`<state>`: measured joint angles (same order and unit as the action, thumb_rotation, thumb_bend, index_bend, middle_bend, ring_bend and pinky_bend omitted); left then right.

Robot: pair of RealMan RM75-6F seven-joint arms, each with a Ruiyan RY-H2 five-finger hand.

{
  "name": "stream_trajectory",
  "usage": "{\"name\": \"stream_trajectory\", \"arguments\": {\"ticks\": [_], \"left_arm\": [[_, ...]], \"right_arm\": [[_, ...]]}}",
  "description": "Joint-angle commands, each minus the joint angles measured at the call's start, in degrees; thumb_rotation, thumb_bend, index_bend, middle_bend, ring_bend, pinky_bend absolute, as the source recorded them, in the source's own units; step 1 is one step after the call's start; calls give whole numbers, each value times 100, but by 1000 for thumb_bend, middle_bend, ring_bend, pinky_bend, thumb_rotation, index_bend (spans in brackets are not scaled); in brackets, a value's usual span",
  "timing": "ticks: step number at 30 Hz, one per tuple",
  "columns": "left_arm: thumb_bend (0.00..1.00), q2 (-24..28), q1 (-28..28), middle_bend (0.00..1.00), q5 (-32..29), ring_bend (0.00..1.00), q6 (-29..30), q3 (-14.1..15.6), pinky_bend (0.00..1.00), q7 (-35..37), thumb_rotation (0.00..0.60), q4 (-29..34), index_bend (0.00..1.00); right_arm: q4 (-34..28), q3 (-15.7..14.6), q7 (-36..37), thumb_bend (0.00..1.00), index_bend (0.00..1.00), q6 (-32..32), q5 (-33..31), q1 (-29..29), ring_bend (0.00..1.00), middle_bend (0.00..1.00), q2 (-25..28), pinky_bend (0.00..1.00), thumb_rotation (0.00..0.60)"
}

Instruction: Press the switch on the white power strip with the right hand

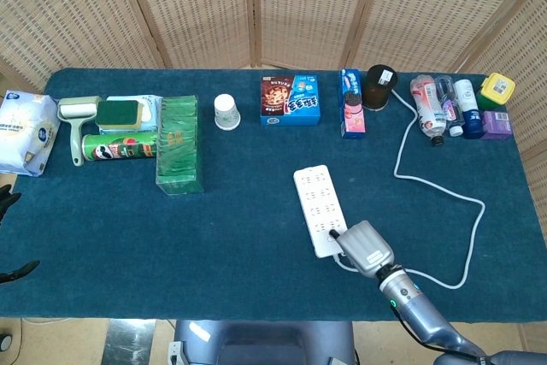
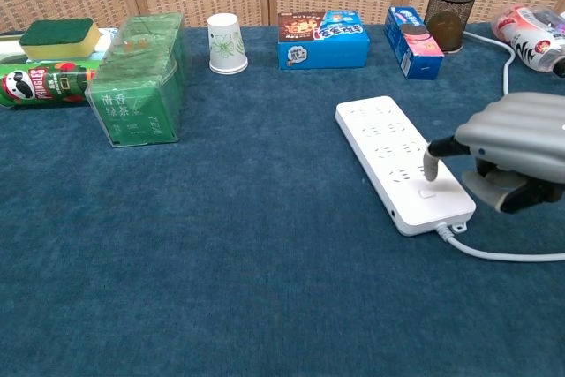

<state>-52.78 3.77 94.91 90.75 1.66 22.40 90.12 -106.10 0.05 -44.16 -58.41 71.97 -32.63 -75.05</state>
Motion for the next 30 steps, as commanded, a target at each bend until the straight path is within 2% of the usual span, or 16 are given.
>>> {"name": "stream_trajectory", "arguments": {"ticks": [1,6,7,9,11,12,14,16,20,23,30], "left_arm": [[122,-5,5,0,14,0,-2,2,0,-2,600,-2,0],[122,-6,8,0,34,0,4,5,0,-10,600,0,0],[122,-6,8,0,39,0,8,5,0,-16,600,2,0],[122,-5,6,0,54,0,18,9,0,-24,600,9,0],[122,-3,3,0,61,0,25,11,0,-35,600,18,0],[121,-3,3,0,64,0,27,11,0,-42,600,21,0],[122,-2,4,0,83,0,28,18,0,-59,600,40,0],[122,-1,6,0,94,0,29,20,0,-86,600,56,0],[122,7,8,0,122,0,40,24,0,-130,600,93,0],[122,11,8,0,145,0,50,27,0,-179,600,128,0],[122,31,5,0,176,0,64,35,0,-275,600,205,0]], "right_arm": [[-258,116,29,767,314,-202,115,0,1000,973,199,1000,600],[-636,206,143,760,313,-517,328,82,1000,948,516,1000,600],[-694,208,190,748,303,-586,397,113,998,907,582,999,600],[-763,211,387,670,246,-763,595,202,944,786,712,930,600],[-740,191,675,449,140,-962,838,321,747,588,832,745,600],[-710,178,800,363,113,-1034,926,367,664,520,873,679,600],[-526,127,1129,126,72,-1298,1197,532,448,345,1001,500,600],[-320,89,1356,19,61,-1506,1391,663,324,249,1062,376,600],[-32,29,1756,0,56,-1746,1488,879,164,133,1133,210,600],[272,-36,2124,0,56,-1907,1465,1082,100,97,1168,138,600],[1151,-84,2520,0,48,-2330,1511,1477,9,15,1028,74,600]]}}
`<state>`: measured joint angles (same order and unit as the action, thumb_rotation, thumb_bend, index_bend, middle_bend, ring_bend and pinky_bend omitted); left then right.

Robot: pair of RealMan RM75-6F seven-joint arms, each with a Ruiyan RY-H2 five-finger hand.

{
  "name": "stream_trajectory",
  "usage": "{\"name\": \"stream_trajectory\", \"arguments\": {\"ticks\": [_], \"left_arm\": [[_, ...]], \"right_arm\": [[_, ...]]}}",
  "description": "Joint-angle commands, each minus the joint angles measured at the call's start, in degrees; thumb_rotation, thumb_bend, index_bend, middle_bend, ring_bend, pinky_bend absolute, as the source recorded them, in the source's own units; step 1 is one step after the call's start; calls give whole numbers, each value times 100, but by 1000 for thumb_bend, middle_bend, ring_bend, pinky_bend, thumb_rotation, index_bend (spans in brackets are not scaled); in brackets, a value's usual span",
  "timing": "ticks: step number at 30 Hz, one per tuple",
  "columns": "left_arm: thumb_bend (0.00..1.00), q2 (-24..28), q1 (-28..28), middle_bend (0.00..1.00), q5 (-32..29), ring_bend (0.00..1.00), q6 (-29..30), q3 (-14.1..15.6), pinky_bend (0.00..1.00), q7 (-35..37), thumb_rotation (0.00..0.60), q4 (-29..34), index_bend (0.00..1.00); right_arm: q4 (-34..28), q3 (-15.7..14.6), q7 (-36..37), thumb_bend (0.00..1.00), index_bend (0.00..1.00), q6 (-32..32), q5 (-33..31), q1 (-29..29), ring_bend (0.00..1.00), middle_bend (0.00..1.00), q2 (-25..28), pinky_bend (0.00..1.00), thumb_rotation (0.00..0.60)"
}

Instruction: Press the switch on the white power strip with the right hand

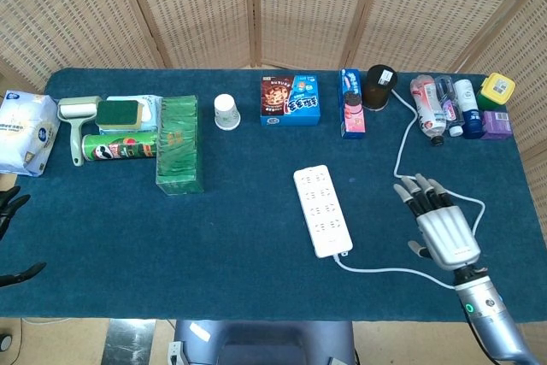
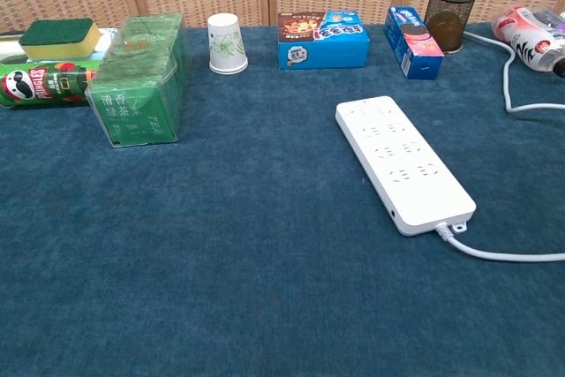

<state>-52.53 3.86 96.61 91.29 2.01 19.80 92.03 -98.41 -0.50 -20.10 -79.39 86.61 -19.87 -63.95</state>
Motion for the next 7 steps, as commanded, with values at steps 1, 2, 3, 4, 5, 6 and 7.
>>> {"name": "stream_trajectory", "arguments": {"ticks": [1,2,3,4,5,6,7], "left_arm": [[122,8,-5,0,8,0,15,1,0,-24,600,22,0],[122,10,-6,0,6,0,16,0,0,-33,600,29,0],[122,10,-6,0,4,0,15,0,0,-37,600,32,0],[122,10,-5,0,0,0,7,1,0,-42,600,36,0],[122,8,-1,0,-5,0,-3,1,0,-46,600,40,0],[122,4,5,0,-10,0,-17,0,0,-48,600,43,0],[122,1,12,0,-12,0,-32,1,0,-50,600,46,0]], "right_arm": [[526,-17,125,0,42,-324,90,246,2,4,-130,66,600],[694,9,116,0,37,-458,142,300,0,0,-194,57,600],[802,29,118,0,36,-545,170,336,0,0,-246,52,600],[956,57,99,0,36,-677,198,396,0,0,-323,46,600],[1066,73,96,0,36,-753,207,443,0,0,-381,40,600],[1145,85,121,0,36,-772,182,477,0,0,-430,36,600],[1204,95,164,0,36,-772,163,500,0,0,-461,31,600]]}}
